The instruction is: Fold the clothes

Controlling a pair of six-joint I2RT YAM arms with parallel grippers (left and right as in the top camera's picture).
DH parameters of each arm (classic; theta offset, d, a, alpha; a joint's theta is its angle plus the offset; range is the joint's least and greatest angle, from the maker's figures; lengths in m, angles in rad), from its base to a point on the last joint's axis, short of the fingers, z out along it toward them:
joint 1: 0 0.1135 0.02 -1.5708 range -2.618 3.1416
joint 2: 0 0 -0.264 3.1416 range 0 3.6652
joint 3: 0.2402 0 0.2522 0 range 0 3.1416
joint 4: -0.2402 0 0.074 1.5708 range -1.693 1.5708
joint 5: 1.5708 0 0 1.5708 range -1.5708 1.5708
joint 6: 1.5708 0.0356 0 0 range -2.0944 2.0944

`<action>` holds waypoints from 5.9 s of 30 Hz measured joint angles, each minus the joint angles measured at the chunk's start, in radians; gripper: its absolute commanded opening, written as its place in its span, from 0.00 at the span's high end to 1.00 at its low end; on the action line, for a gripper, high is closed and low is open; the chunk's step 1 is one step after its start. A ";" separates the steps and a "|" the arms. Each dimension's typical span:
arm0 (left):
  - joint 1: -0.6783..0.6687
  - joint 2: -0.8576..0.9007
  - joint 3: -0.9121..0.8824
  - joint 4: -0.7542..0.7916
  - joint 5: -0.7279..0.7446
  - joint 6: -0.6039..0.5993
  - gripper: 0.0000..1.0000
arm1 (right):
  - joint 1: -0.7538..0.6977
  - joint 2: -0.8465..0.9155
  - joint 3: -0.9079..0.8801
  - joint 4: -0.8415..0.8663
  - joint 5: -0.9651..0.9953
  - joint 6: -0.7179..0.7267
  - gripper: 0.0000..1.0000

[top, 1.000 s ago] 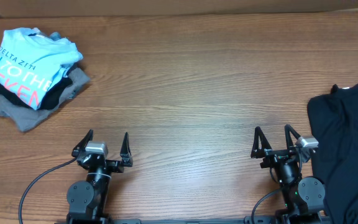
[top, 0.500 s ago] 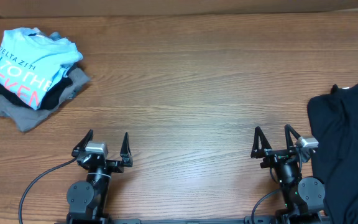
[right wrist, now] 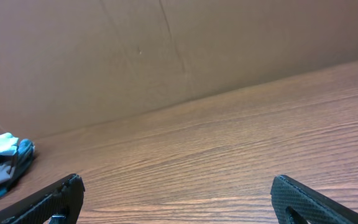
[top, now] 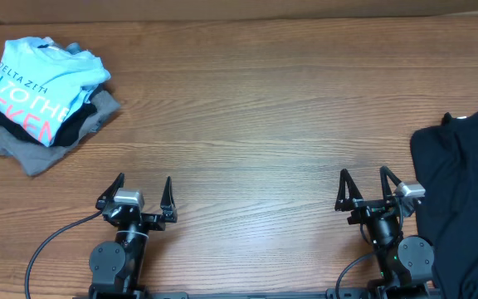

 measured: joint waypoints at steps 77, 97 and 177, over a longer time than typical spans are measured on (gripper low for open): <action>0.000 1.205 1.426 -0.877 0.193 0.061 0.00 | -0.207 1.291 1.196 -0.822 -0.269 0.109 0.00; 0.000 1.205 1.435 -0.900 0.233 0.061 0.00 | -0.530 1.814 1.218 -0.673 -0.040 0.172 0.13; -0.262 1.862 1.593 -0.909 0.146 0.121 0.10 | -0.012 1.407 1.577 -0.908 -0.228 0.223 0.28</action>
